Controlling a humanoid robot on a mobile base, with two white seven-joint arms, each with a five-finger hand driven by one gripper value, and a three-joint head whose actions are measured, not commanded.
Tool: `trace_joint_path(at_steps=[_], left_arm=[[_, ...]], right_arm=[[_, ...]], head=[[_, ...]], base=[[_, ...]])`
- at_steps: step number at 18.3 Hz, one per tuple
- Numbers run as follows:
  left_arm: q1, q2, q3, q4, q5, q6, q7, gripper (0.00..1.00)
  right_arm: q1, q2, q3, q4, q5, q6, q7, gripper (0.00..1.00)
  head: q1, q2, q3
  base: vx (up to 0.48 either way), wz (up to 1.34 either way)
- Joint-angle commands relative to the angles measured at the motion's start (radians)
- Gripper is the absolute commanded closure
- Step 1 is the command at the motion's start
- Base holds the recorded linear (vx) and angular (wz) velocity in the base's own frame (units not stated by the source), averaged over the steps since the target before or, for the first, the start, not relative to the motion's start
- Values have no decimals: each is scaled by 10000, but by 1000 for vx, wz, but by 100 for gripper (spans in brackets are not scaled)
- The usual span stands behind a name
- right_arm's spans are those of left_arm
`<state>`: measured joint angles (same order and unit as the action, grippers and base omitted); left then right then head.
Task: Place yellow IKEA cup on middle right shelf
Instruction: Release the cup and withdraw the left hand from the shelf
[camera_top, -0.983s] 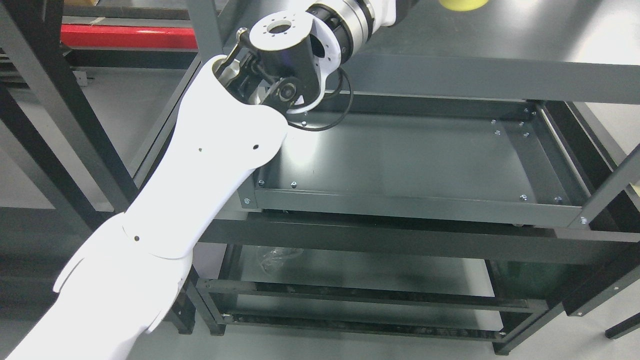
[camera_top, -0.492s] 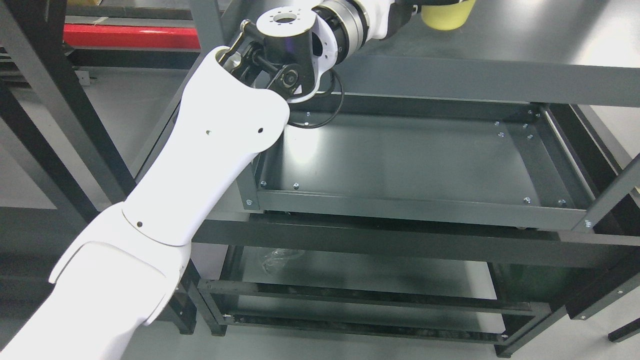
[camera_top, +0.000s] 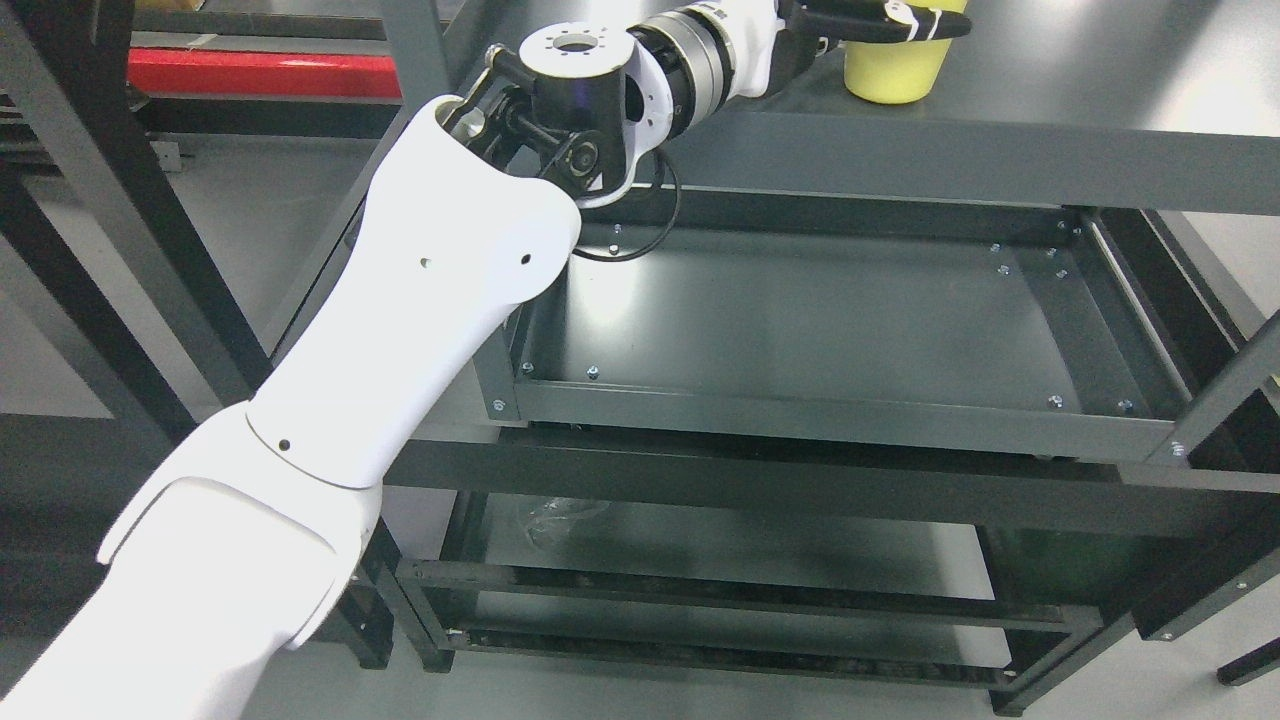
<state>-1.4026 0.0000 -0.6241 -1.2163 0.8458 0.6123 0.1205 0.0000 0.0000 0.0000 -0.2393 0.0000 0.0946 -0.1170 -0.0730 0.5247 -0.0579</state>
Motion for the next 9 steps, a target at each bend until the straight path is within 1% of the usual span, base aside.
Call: trace_joint_path(at_steps=[1,7,9], left_arm=[[-25,175,656,-860,-786,-18,7,2],[-41,175,1225,-2086,-2381,-64,-8,2],[-101,175,1332,-2409,-2521,-64,-8,2]], right_arm=[[138,-175,169,0,-245,-10,4,1],[138,-175,169,0,-245,-10,4,1],[138,-175,169,0,-245,-10,4,1]], head=[[0,0,0],[0,-1,0],[0,-1,0]], base=[[0,0],[0,0],[0,0]])
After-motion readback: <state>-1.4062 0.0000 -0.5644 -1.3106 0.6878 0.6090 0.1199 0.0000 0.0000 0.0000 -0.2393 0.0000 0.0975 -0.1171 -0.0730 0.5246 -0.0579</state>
